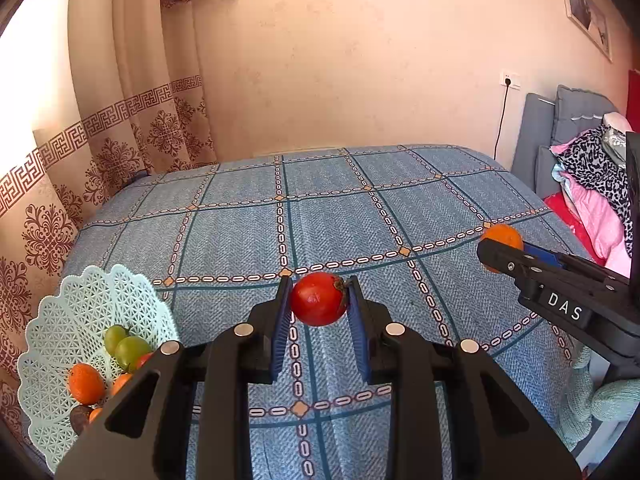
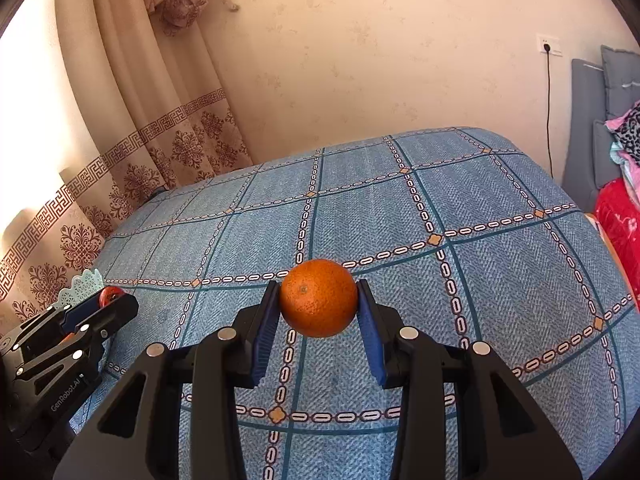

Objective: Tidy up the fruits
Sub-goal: 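Carry the tangerine and red tomato into the basket and open both tools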

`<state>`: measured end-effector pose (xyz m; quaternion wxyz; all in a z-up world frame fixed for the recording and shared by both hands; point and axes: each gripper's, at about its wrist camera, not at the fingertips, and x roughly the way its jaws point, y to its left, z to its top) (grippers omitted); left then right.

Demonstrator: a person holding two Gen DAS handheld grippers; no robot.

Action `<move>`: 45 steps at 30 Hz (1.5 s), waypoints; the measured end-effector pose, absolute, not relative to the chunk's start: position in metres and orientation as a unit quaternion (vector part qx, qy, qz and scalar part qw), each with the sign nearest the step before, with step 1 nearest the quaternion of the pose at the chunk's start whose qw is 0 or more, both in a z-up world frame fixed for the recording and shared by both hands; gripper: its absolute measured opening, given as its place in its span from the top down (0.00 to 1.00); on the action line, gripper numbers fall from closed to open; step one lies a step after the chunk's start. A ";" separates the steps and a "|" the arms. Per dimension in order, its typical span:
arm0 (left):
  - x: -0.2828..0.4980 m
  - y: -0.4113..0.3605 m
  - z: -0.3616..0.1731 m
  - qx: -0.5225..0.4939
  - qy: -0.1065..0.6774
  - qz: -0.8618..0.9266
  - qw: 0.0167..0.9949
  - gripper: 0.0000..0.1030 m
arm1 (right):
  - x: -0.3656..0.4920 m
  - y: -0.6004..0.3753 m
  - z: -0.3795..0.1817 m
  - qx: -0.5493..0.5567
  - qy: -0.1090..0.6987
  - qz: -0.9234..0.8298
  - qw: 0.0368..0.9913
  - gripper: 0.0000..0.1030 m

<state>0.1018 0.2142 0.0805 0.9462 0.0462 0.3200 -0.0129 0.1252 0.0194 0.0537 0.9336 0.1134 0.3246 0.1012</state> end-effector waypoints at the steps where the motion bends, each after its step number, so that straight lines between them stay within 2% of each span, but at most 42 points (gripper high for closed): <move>1: 0.099 0.218 0.082 0.046 0.317 -0.009 0.947 0.73 | 0.124 0.022 0.055 0.111 0.323 0.104 0.934 0.63; 22: 0.051 0.280 0.099 0.024 0.280 0.047 0.958 0.73 | 0.093 0.086 0.081 0.070 0.304 0.177 0.933 0.63; 45: 0.027 0.377 0.097 -0.013 0.275 0.098 0.956 0.73 | 0.071 0.189 0.102 0.019 0.298 0.253 0.920 0.63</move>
